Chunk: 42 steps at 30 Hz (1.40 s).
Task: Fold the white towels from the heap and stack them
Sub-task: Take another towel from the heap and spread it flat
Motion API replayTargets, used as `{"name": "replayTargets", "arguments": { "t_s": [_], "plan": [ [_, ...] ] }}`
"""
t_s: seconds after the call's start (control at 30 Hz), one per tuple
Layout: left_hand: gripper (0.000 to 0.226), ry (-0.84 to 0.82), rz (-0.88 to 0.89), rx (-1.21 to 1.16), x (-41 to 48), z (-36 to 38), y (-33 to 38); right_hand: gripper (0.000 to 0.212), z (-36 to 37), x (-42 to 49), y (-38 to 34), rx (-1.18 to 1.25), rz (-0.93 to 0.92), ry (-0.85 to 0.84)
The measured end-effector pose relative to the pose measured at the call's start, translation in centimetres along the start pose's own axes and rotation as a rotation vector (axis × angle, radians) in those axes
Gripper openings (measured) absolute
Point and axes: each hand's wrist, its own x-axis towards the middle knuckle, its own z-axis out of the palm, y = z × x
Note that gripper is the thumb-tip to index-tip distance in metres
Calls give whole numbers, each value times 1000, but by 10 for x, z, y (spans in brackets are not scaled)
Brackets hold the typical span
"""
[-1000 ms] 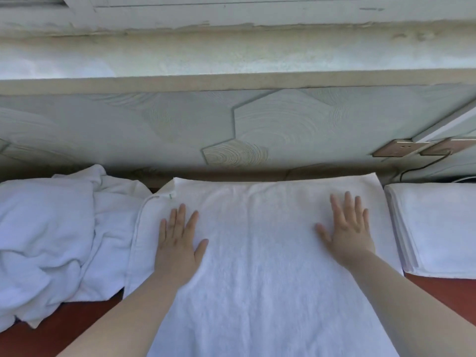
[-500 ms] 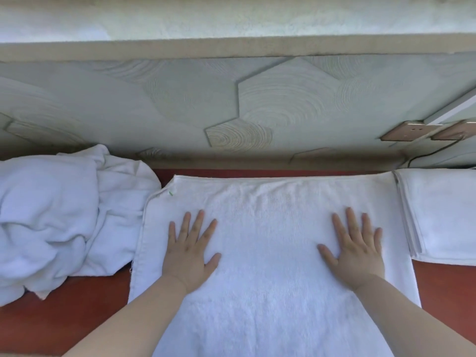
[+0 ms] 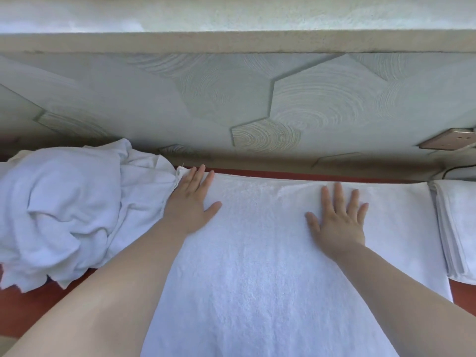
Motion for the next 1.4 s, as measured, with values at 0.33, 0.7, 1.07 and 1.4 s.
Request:
{"name": "replayTargets", "arguments": {
  "t_s": [0.33,0.7,1.07,1.4],
  "plan": [
    [62,197,96,23,-31,-8,-13,78,3,17,-166,-90,-511,-19],
    [66,149,-70,131,-83,4,-112,77,10,11,-210,-165,-737,29],
    [50,226,-29,58,-65,-10,-67,77,2,27,-223,-168,-640,27],
    [21,159,-416,-163,9,-44,-55,73,-12,38,-215,-123,-722,-44]
  ]
}}
